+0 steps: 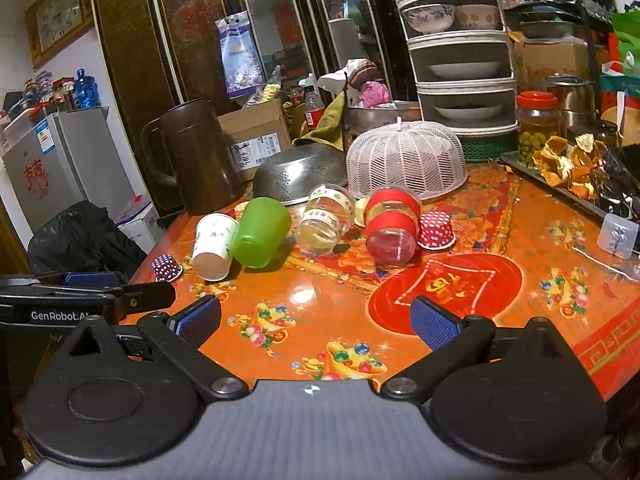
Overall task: Flip cup upright
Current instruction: 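Reach the left gripper to the lying white paper cup and grasp it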
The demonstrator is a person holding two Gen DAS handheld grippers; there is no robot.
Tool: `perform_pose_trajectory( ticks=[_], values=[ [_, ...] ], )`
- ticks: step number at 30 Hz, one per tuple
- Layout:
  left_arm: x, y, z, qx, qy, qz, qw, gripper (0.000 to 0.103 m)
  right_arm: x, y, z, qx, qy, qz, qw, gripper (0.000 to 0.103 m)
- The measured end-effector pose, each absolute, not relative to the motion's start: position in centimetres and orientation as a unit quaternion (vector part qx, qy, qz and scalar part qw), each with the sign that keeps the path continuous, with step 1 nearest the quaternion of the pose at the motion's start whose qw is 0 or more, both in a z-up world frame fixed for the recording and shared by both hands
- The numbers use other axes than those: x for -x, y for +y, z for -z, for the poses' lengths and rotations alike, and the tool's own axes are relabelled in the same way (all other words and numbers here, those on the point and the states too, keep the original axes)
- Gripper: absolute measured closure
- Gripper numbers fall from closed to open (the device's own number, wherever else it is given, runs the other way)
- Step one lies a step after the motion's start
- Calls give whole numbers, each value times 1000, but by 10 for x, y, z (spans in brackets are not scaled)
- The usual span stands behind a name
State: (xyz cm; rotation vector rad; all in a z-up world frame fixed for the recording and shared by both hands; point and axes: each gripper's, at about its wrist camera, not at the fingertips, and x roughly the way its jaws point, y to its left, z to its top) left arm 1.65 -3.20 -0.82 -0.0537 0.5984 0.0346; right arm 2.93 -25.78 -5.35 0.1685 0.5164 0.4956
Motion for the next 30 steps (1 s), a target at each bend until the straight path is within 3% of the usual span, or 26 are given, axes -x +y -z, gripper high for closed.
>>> perform_pose_trajectory(
  ticks=[7, 17, 22, 30],
  values=[
    [-35, -26, -8, 17, 290, -40, 956, 0, -31, -276, 61, -92, 259, -245, 930, 1],
    [-111, 11, -19, 15, 348, -94, 933, 0, -30, -301, 70, -112, 268, -249, 924, 1],
    [-156, 55, 8, 102, 401, -107, 904, 13, -29, -312, 73, -118, 271, -247, 923, 1],
    [-184, 69, 36, 128, 426, -116, 888, 20, -29, -317, 75, -124, 276, -241, 922, 1]
  ],
)
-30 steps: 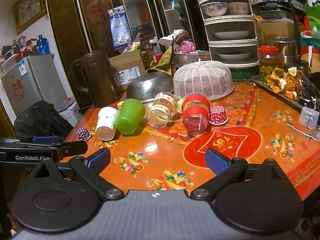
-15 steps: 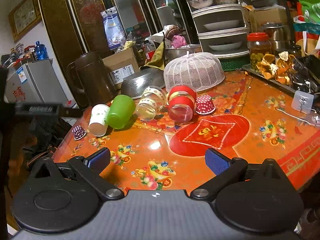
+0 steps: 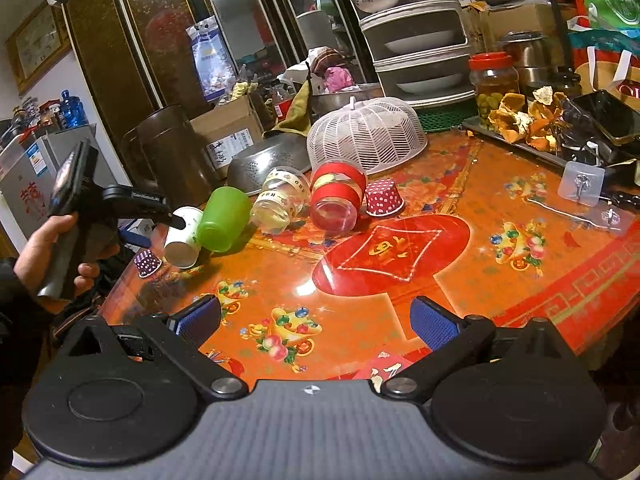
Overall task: Flip cup upright
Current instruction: 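Reach the left gripper to the lying white paper cup and grasp it, then lift the white cup with the left gripper while the right gripper approaches it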
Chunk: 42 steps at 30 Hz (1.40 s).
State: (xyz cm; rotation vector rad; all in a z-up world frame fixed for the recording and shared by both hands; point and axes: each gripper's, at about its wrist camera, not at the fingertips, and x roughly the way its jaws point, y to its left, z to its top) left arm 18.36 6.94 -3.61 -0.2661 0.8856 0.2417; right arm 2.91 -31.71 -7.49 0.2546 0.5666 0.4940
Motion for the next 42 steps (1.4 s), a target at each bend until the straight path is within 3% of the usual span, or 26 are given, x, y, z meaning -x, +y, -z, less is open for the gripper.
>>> perform_pose_trajectory(
  ticks=[6, 9, 18, 30, 42],
  values=[
    [-195, 74, 49, 137, 440, -115, 880, 28, -29, -312, 75, -117, 279, -244, 921, 1],
    [-200, 76, 53, 142, 444, -114, 877, 41, -28, -308, 74, -113, 280, -246, 921, 1],
    [-169, 70, 31, 132, 418, -96, 894, 42, -30, -296, 72, -104, 281, -257, 919, 1],
    [-7, -7, -40, 69, 356, 16, 932, 42, -30, -289, 74, -113, 294, -271, 910, 1],
    [6, -43, 33, 101, 416, 41, 903, 42, -29, -287, 79, -123, 323, -261, 901, 1]
  ],
)
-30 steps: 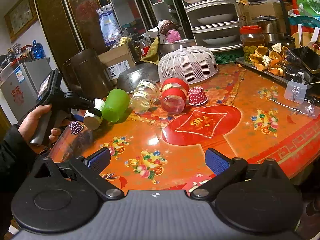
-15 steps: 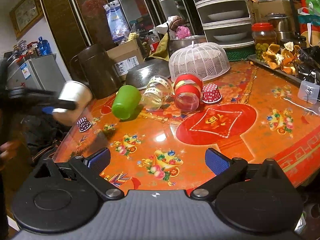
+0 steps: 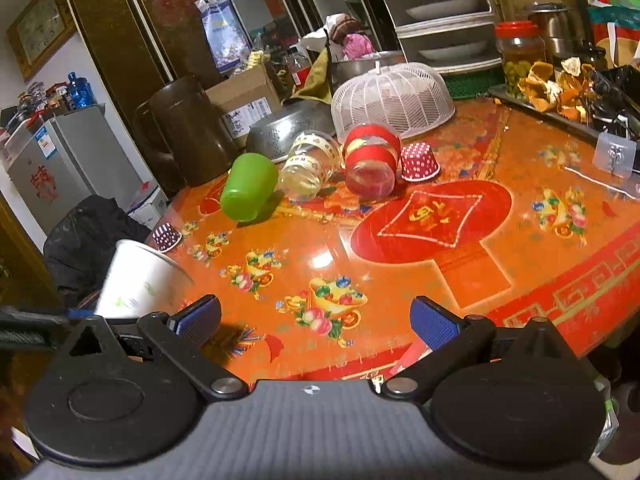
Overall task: Flip cup upright
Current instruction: 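Lift the white cup with the left gripper while the right gripper approaches it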
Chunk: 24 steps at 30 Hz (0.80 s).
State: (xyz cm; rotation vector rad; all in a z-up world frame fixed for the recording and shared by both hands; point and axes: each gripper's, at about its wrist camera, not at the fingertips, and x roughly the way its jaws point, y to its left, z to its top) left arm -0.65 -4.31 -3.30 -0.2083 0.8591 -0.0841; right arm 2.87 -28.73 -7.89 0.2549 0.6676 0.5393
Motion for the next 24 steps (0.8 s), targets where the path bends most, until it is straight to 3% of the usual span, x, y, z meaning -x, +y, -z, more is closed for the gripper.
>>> perform_pose_trajectory(
  ticks=[7, 13, 22, 24],
  values=[
    [7, -59, 55, 106, 435, 50, 893, 42, -33, -274, 79, -162, 369, -296, 866, 1],
    [9, -60, 59, 112, 436, 52, 891, 42, -54, -251, 87, -228, 453, -334, 794, 1],
    [12, -57, 61, 123, 431, 56, 892, 42, -74, -213, 95, -239, 523, -331, 748, 1],
    [12, -56, 61, 125, 430, 58, 892, 42, -77, -207, 96, -237, 535, -332, 740, 6]
  ],
)
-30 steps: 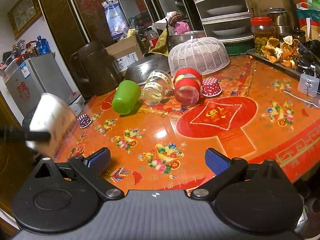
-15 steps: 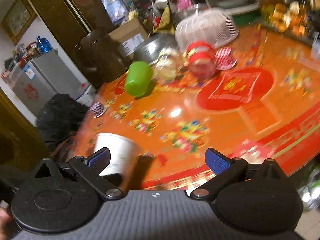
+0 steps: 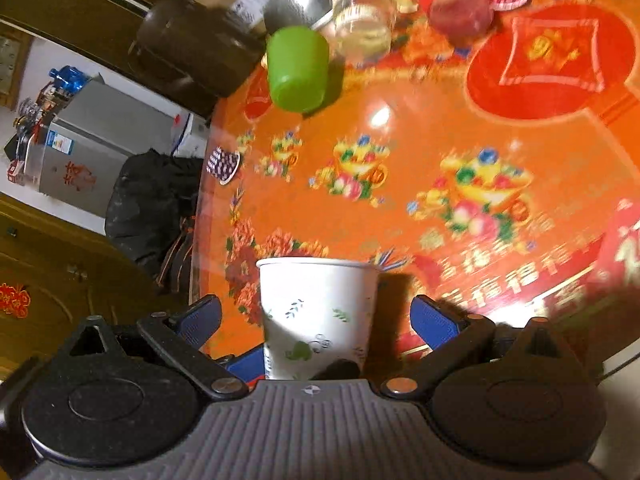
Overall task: Flip cup upright
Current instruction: 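Lift the white cup with the left gripper while the right gripper approaches it, then grasp the white cup with the right gripper and open the left gripper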
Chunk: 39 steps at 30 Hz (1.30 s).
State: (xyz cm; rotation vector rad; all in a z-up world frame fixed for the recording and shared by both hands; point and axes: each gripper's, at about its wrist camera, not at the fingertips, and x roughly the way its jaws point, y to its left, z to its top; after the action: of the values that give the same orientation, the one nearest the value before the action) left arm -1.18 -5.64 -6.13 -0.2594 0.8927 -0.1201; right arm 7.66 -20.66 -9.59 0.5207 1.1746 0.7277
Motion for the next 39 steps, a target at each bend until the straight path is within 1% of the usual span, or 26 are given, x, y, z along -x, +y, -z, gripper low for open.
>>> perform_pose_trajectory(
  ticks=[2, 5, 10, 12, 15, 25, 26, 28, 32, 33, 34, 39],
  values=[
    [12, -55, 62, 128, 429, 60, 892, 42, -77, -201, 96, -229, 539, -326, 742, 8],
    [12, -52, 63, 135, 429, 64, 891, 42, -81, -194, 95, -220, 541, -319, 746, 17],
    [13, -49, 63, 142, 429, 69, 889, 42, -83, -187, 93, -197, 541, -315, 754, 25],
    [13, -49, 63, 141, 429, 67, 890, 42, -84, -185, 94, -189, 541, -313, 757, 30],
    [12, -47, 63, 145, 429, 68, 889, 42, -84, -182, 93, -177, 538, -313, 763, 33],
    [12, -49, 62, 131, 433, 67, 889, 40, -86, -179, 92, -164, 537, -322, 763, 34],
    [13, -50, 62, 126, 433, 67, 890, 39, -86, -180, 93, -165, 537, -323, 762, 34],
    [13, -52, 62, 113, 434, 67, 891, 26, -86, -180, 93, -165, 537, -324, 761, 35],
    [17, -50, 64, 103, 427, 79, 895, 14, -85, -181, 93, -169, 538, -325, 760, 35],
    [19, -49, 64, 98, 423, 83, 897, 9, -85, -181, 93, -169, 538, -325, 759, 35],
    [24, -47, 65, 92, 419, 83, 900, 8, -85, -181, 93, -169, 537, -325, 760, 35],
    [58, -21, 65, 90, 398, 84, 909, 8, -84, -182, 93, -168, 537, -326, 760, 35]
  ],
)
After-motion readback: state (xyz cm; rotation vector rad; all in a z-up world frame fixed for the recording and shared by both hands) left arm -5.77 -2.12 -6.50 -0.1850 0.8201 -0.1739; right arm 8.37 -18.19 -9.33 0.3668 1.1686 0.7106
